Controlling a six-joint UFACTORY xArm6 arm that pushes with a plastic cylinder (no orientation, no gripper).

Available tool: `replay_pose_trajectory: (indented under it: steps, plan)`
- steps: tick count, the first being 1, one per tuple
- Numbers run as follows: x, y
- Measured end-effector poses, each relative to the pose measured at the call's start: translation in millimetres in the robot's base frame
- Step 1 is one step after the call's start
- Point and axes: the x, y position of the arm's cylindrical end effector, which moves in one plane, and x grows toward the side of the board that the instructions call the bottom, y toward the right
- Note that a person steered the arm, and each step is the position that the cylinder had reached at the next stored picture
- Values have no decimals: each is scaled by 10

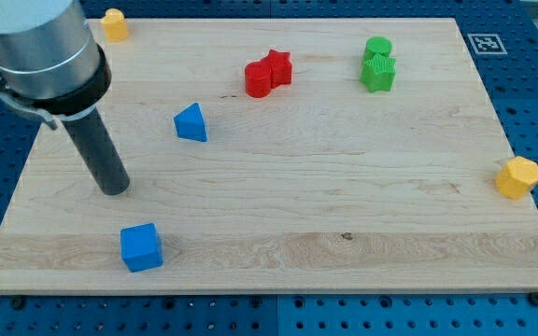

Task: Move your arm closer to the blue cube

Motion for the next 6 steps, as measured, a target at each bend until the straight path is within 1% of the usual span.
replay_pose_trajectory:
  steps: [2, 4, 5, 6]
  plan:
    - [337, -29]
    - [533, -128]
    - [742, -128]
    - [862, -107]
